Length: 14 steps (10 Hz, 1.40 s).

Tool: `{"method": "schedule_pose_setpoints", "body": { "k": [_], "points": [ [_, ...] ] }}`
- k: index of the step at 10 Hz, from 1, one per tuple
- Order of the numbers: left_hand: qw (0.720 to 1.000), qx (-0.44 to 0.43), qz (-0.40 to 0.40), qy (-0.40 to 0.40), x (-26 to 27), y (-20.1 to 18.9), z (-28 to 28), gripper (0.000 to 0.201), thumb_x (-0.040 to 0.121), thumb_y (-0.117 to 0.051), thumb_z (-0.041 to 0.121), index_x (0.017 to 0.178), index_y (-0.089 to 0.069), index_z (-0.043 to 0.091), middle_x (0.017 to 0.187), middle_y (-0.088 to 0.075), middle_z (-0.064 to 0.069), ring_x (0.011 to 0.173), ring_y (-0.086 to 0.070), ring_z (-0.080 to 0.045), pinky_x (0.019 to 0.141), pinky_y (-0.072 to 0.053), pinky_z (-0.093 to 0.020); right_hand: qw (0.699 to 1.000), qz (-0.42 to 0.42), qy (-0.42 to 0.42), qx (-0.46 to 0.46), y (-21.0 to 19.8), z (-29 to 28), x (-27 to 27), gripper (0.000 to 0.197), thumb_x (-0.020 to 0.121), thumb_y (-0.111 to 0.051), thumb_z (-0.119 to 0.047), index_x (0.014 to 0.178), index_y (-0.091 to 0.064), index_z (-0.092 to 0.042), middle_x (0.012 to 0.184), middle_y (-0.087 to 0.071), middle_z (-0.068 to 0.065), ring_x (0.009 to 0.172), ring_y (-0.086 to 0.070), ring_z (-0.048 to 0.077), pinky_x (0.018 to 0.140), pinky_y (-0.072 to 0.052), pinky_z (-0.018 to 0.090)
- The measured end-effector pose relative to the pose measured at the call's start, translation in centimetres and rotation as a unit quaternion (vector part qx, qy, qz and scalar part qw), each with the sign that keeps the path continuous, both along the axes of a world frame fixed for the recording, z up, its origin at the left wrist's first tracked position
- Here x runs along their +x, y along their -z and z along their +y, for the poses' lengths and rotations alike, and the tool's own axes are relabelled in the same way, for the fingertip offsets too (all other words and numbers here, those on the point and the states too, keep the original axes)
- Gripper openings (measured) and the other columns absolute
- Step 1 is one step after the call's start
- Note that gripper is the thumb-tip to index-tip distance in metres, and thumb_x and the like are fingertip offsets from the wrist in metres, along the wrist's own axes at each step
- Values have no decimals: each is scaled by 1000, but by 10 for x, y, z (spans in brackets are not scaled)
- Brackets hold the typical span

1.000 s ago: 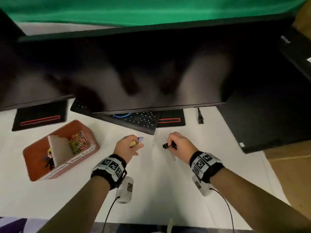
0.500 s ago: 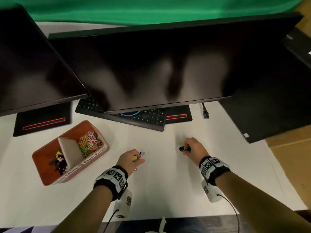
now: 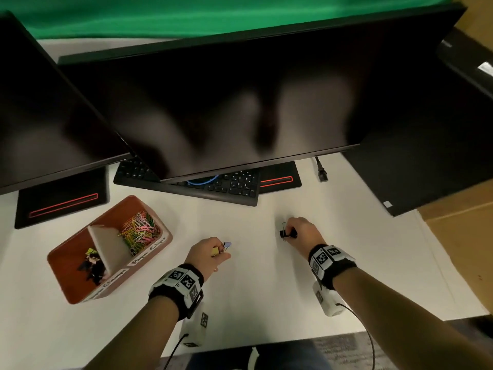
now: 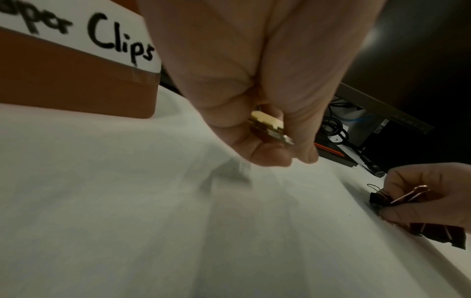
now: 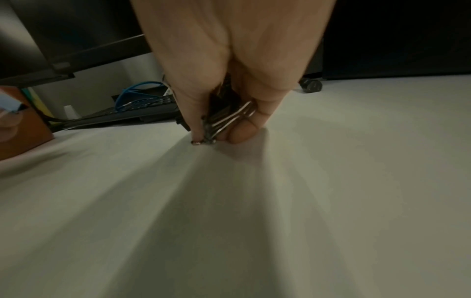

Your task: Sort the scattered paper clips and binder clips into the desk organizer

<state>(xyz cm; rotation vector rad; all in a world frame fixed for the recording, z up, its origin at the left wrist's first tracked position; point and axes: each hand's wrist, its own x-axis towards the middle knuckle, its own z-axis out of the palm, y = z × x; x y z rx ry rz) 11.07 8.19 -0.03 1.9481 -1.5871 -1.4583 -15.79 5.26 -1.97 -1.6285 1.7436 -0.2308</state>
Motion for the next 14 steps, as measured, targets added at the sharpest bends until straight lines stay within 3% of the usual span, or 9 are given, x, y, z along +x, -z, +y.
{"method": "schedule_pose_setpoints", "body": {
  "k": [1,6,8,9,10,11,12,13,14],
  "points": [
    [1000,-3,-4,-2,6,-2,2,22,82,-66,15,68,-50,22,117,-65,-2,89,-65,-24,58,-56,-28,1000,4,-19,-10,-1,0,8,22,76,-68,-4,72,-50,-17,83,-50,2,71,-49,19,57,-31,10],
    [999,-35,-21,-23,42,-21,9,23,80,-69,21,67,-50,25,115,-64,-7,81,-66,-27,62,-59,-35,996,-75,-33,36,-10,-8,55,30,72,-66,0,61,-51,-23,68,-57,-9,69,-56,14,54,-43,9],
    [994,-80,-53,-52,91,-63,20,24,82,-68,23,70,-47,24,100,-62,-2,73,-64,-25,56,-57,-31,983,-169,-68,21,-42,-12,124,31,74,-70,-3,61,-52,-25,71,-58,-4,58,-53,9,47,-47,14],
    [987,-93,-92,-98,136,-81,31,21,83,-66,26,75,-49,18,79,-60,1,56,-59,-17,44,-42,-14,970,-208,-125,8,-67,-16,179,31,73,-72,-4,62,-53,-26,72,-58,-5,61,-54,11,51,-51,21],
    [968,-92,-148,-179,178,-94,40,17,82,-66,28,78,-51,20,72,-57,0,59,-54,-14,46,-36,-17,953,-236,-190,1,-91,-18,245,31,72,-72,-2,64,-53,-26,73,-57,-9,68,-56,12,63,-53,26],
    [952,-54,-83,-289,209,-90,42,26,87,-58,36,90,-55,10,74,-61,-4,55,-62,-1,55,-51,-15,943,-236,-233,-30,-104,-15,312,36,71,-71,-3,63,-49,-30,73,-56,-11,73,-54,11,68,-45,22],
    [908,40,106,-403,220,-92,37,60,88,-39,60,122,-50,11,115,-57,-10,92,-64,-27,83,-54,-37,949,-215,-231,-17,-109,-9,366,21,75,-72,-14,72,-54,-23,81,-60,-3,77,-55,14,70,-44,26],
    [885,46,185,-425,224,-95,32,71,88,-23,67,129,-49,15,123,-56,-21,112,-55,-31,100,-43,-41,955,-214,-204,28,-106,-4,396,21,81,-66,-27,96,-56,-17,98,-64,4,87,-58,19,73,-46,29],
    [909,23,144,-392,228,-103,36,61,86,-16,70,105,-59,31,118,-61,-11,110,-56,-23,104,-40,-39,954,-226,-179,83,-104,-2,401,29,89,-55,-33,115,-50,-20,111,-61,5,94,-57,19,79,-47,30]
  ]
}}
